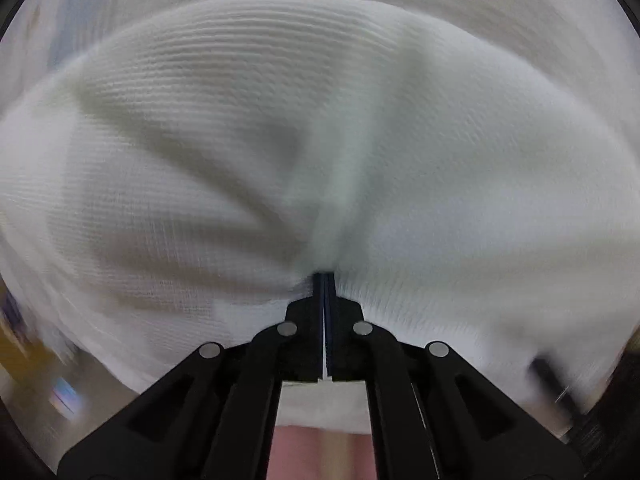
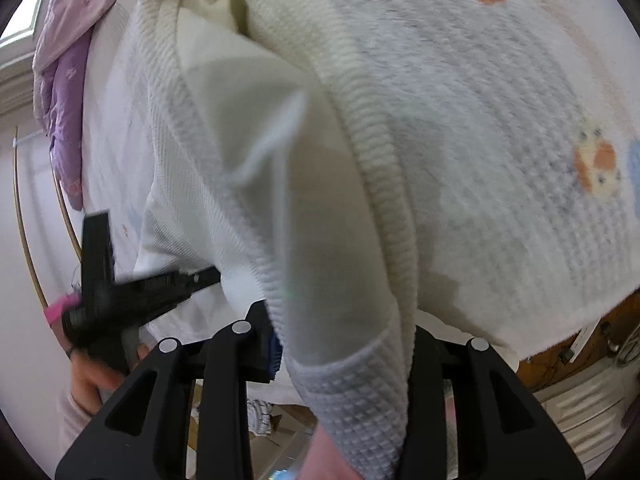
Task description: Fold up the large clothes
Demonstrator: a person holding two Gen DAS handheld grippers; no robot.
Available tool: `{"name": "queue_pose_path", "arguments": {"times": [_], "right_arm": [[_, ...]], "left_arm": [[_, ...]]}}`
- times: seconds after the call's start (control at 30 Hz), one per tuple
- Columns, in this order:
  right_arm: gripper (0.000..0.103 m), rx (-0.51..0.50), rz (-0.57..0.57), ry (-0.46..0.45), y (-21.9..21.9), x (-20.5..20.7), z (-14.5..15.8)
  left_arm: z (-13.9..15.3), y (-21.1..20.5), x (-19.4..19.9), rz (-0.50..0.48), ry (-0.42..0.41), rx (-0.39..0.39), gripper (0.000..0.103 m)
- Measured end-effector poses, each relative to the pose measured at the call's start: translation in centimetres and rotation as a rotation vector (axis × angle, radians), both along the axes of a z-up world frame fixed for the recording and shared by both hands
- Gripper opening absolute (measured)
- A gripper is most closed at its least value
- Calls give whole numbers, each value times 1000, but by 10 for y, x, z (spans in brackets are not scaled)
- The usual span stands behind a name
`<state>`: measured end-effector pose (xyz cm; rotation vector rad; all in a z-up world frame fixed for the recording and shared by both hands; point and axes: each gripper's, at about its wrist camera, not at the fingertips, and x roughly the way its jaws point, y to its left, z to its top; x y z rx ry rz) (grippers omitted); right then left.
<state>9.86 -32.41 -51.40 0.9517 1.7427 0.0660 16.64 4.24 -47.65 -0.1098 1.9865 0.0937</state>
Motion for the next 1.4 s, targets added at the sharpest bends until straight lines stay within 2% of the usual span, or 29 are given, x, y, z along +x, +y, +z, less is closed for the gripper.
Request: {"name": "queue_pose_path", "arguments": {"times": [0.07,0.1,0.17,0.23,0.3,0.37,0.43,0.5,0.53,0.57,0.63,0.73,0.8,0.87,0.93,1.0,1.03,1.07,1.1,1.17,1.23,1.27,1.3,1.4], "right_arm": [[31,9,-4,-41,0,-7,10],[31,4,8,-61,0,-10,9],[31,-18,30,-75,3,-16,5],[32,-26,18,-98,5,-20,0],[32,-34,-12,-115,6,-32,6],[32,-43,-23,-153,1,-41,14],[32,-64,-6,-198,10,-51,20],[32,-81,9,-207,14,-58,14],[32,-82,5,-211,16,-61,11],[32,-81,-2,-226,15,-64,11],[33,-91,6,-249,17,-63,17],[33,-112,23,-255,15,-69,22],[34,-128,40,-259,24,-64,22],[36,-132,48,-248,24,-67,15],[37,-126,43,-254,22,-68,15],[37,-110,37,-261,18,-71,19],[37,-103,37,-268,16,-74,21],[37,-104,45,-271,16,-74,20],[37,-108,53,-269,12,-77,17],[42,-108,52,-264,4,-82,12],[44,-93,41,-259,1,-82,7],[46,-88,39,-256,1,-83,8],[46,-77,36,-250,-1,-81,7],[47,-54,42,-229,-3,-75,2]], "left_arm": [[6,0,-20,46,-35,-9,1],[3,7,-34,102,-107,-16,2],[-7,4,-38,95,-178,-4,4],[-8,-3,-34,75,-143,14,3],[1,-7,-40,66,-138,-12,2],[12,-12,-67,34,-150,-47,1],[4,-16,-99,13,-246,-38,3],[-4,-25,-110,-36,-373,-15,5],[-4,-29,-111,-70,-388,-9,4],[-4,-30,-114,-85,-390,-19,4],[2,-23,-124,-34,-369,-60,3],[12,-34,-163,-8,-310,-67,1],[-1,-44,-198,-18,-368,-30,1],[-6,-48,-207,-10,-435,-19,2],[0,-46,-218,7,-437,-27,1],[5,-40,-251,-12,-435,-33,1],[-8,-40,-269,-16,-392,-40,1],[-19,-41,-284,-6,-384,-54,1],[-19,-43,-296,15,-438,-49,1],[-21,-49,-305,26,-414,-22,1],[-20,-46,-289,38,-404,-24,0],[-16,-41,-285,63,-428,-57,0],[-12,-44,-269,74,-441,-63,0],[2,-37,-262,82,-505,-72,0]]}}
